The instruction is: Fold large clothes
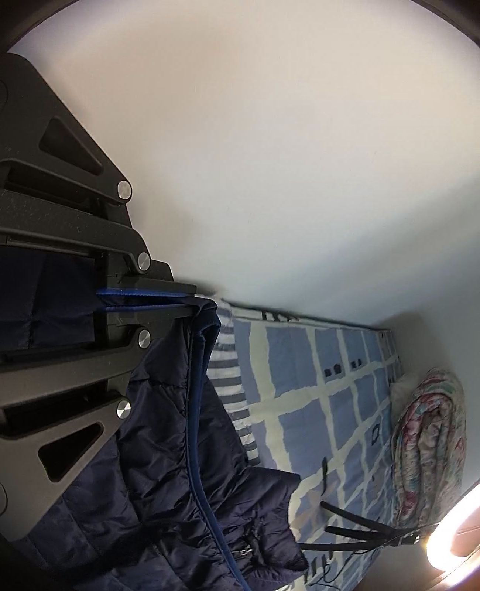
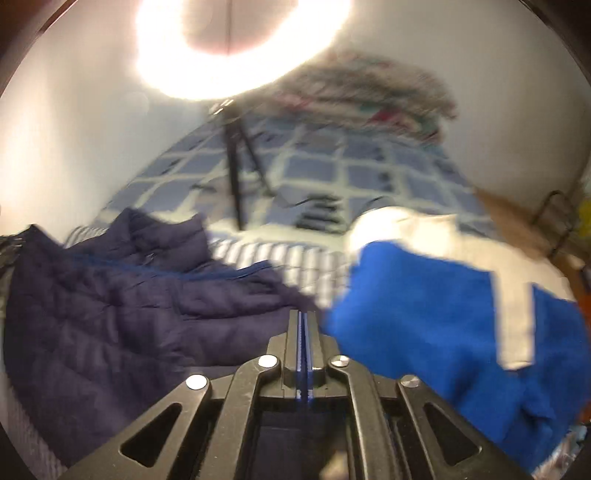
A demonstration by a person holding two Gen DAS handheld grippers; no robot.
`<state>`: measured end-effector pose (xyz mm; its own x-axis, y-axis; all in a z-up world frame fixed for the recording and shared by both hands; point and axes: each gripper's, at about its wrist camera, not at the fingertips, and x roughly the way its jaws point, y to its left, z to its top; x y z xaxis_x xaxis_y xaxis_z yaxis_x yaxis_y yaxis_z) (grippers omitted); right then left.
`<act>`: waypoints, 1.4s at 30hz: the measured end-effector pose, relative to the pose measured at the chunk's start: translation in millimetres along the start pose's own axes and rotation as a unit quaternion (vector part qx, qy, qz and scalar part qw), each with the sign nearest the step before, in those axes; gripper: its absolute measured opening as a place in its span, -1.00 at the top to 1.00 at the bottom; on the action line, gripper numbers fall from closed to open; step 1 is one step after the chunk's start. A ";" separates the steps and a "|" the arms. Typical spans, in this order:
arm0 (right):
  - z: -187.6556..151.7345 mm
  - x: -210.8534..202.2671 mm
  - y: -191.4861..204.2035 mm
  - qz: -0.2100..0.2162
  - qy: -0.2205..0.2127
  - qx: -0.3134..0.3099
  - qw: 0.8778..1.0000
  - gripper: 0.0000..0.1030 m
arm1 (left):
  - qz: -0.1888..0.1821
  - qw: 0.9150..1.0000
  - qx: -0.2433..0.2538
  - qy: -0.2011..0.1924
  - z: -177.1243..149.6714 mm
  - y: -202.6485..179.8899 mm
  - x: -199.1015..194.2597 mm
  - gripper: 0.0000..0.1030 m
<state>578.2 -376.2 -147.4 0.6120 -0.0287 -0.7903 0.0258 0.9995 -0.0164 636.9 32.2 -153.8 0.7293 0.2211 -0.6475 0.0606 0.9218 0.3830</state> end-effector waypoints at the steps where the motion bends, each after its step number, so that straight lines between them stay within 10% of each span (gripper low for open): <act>1: 2.2 11.3 6.5 0.009 0.009 -0.008 1.000 0.06 | -0.003 1.000 0.010 0.001 -2.1 -5.2 3.5 0.97; 8: 15.5 80.7 34.8 -0.081 0.063 -0.039 0.994 0.04 | 0.003 0.999 0.042 0.002 -5.9 -22.1 17.0 0.97; 10: 14.6 90.0 34.8 -0.085 0.077 -0.043 0.993 1.00 | 0.006 0.999 0.046 0.000 -4.0 -23.4 20.2 0.97; 20: 7.1 65.9 8.5 -0.206 0.017 -0.040 0.978 1.00 | 0.059 0.997 0.048 -0.028 24.9 -37.9 43.4 0.97; 27: 14.6 91.1 9.4 -0.208 0.048 -0.049 0.976 1.00 | 0.065 0.997 0.034 0.031 15.6 -44.6 82.5 0.97; 30: 11.8 81.2 14.9 -0.177 0.035 -0.050 0.982 0.61 | 0.058 0.998 0.035 0.012 18.2 -42.5 63.5 0.96; 36: -0.1 32.7 33.4 -0.089 -0.003 -0.032 0.996 0.40 | -0.063 0.998 0.012 -0.025 28.4 -39.5 -28.6 0.96; 42: -79.7 -43.7 57.0 0.041 -0.016 -0.006 0.999 0.37 | -0.251 0.967 0.041 -0.023 -33.1 -77.1 -129.8 0.96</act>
<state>489.9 -317.2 -162.6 0.6362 0.0538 -0.7697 -0.0349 0.9986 0.0409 515.0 -57.0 -121.1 0.6236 -0.2629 -0.7362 0.4667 0.8807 0.0809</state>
